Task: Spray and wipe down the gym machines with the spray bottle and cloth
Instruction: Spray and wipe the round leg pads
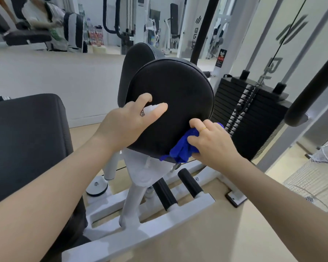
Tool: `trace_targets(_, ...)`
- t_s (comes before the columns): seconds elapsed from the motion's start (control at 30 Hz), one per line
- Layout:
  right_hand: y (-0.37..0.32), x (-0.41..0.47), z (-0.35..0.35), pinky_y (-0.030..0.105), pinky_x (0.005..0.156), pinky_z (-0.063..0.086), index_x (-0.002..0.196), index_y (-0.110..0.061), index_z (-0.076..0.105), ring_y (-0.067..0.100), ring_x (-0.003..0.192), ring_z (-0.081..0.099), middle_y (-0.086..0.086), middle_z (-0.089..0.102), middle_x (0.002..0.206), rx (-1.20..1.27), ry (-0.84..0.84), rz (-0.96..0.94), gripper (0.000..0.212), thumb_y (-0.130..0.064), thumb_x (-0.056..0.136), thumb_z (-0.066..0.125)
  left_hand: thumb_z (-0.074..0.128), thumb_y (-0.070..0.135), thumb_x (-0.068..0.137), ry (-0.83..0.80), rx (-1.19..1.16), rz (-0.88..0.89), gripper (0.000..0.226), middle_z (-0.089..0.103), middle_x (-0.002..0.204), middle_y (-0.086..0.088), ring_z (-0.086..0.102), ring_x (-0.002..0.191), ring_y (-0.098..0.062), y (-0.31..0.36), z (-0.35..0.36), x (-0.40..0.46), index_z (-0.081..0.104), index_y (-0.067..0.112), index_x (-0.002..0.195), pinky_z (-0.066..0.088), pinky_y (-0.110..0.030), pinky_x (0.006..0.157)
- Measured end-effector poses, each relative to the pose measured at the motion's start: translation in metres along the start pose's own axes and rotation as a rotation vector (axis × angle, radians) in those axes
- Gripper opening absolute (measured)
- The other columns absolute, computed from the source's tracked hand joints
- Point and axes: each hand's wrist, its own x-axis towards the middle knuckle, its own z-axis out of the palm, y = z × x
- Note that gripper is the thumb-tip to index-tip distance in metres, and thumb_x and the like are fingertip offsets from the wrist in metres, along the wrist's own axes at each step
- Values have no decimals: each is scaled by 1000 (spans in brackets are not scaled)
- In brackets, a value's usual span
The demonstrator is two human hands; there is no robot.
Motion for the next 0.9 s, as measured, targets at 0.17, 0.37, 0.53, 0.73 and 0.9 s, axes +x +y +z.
trace_targets(0.17,20,-3,-2,38,69,49,70,-16,64,28,74,59,1,63,84,100,-59,-107,29,-11,47,80,49,-7,78,32,112,7,56,42,72,-9,31,48,-18,5,8,7,38,14,129,35,-25,32)
trace_targets(0.37,6,0,7,35,64,50,87,-14,54,26,65,53,6,58,76,239,63,75,43,-2,52,77,55,-6,75,-23,83,-58,52,44,72,-13,28,50,-20,12,1,14,38,10,122,33,-25,33)
trace_targets(0.53,-1,3,4,36,64,48,84,-12,59,26,68,55,8,61,79,251,54,172,38,-4,53,81,60,-7,76,-67,96,-135,58,48,75,-17,28,51,-22,9,-4,18,36,9,126,29,-23,39)
trace_targets(0.73,-5,1,12,38,67,50,86,-11,60,30,73,57,10,63,84,272,96,217,36,-4,57,80,59,-10,77,-175,13,-278,52,38,71,-13,28,46,-23,4,0,-6,38,9,120,28,-24,39)
trace_targets(0.9,-16,2,10,21,55,34,106,-8,55,24,69,53,11,56,96,406,109,379,28,-12,80,67,57,12,90,-36,-239,-595,64,44,132,-20,49,67,-26,-3,-13,0,19,27,140,42,-36,55)
